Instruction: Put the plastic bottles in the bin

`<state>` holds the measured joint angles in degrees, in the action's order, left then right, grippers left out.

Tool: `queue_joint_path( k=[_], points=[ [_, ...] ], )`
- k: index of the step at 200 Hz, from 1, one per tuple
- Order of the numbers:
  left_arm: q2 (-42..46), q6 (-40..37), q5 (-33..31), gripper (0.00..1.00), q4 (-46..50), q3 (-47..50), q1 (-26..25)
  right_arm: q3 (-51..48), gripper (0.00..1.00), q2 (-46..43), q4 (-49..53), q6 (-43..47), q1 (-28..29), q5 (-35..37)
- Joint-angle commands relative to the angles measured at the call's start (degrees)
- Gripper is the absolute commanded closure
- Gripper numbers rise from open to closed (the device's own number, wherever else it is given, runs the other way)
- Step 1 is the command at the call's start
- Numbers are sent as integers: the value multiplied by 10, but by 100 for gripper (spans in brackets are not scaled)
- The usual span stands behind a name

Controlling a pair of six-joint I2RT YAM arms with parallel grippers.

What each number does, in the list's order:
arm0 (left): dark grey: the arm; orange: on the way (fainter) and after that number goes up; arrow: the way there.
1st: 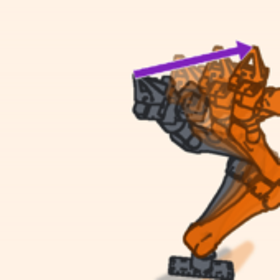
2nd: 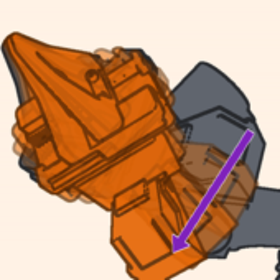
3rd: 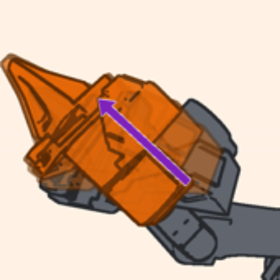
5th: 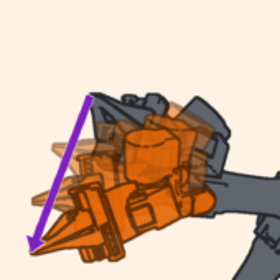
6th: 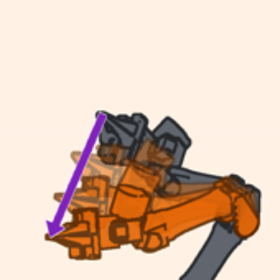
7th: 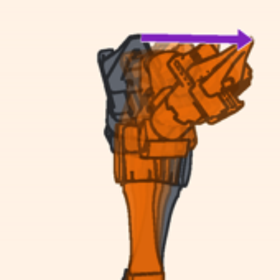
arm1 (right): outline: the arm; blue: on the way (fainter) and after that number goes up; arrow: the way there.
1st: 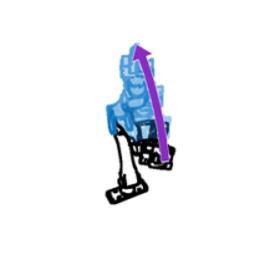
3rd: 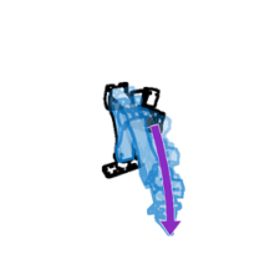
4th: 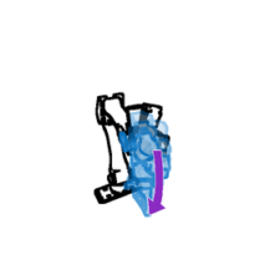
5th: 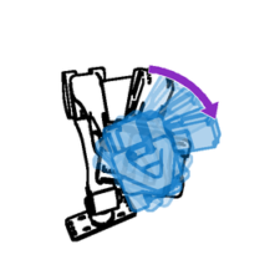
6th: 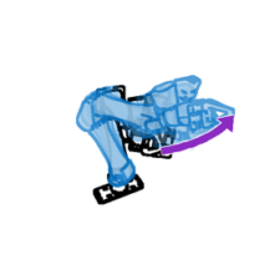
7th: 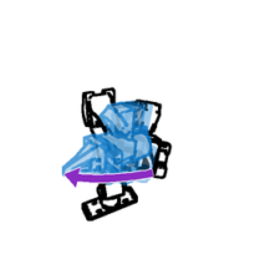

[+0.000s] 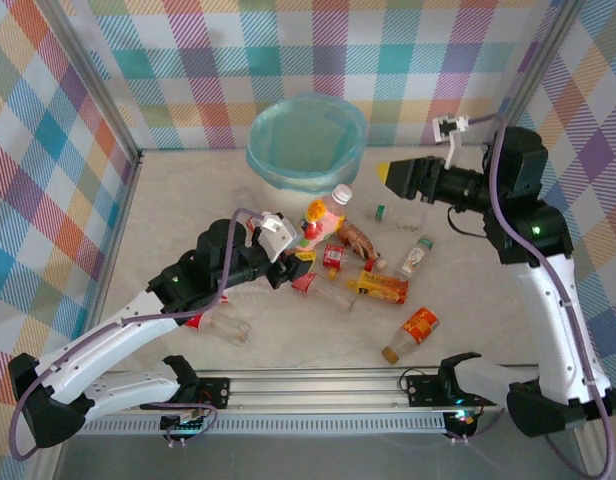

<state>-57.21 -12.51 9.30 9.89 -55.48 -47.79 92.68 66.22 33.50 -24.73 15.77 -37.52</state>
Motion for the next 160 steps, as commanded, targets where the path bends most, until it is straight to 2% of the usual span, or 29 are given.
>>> queue_joint_path(
  k=[1,71,160],
  points=[
    [-10,93,43,55,-61,-21,5,42,36,31,-35,7,22,-33],
    [-23,133,74,55,-99,-28,6,78,39,66,-4,65,94,-67],
    [-16,134,104,54,-101,-19,5,90,41,85,48,104,141,-40]
  ],
)
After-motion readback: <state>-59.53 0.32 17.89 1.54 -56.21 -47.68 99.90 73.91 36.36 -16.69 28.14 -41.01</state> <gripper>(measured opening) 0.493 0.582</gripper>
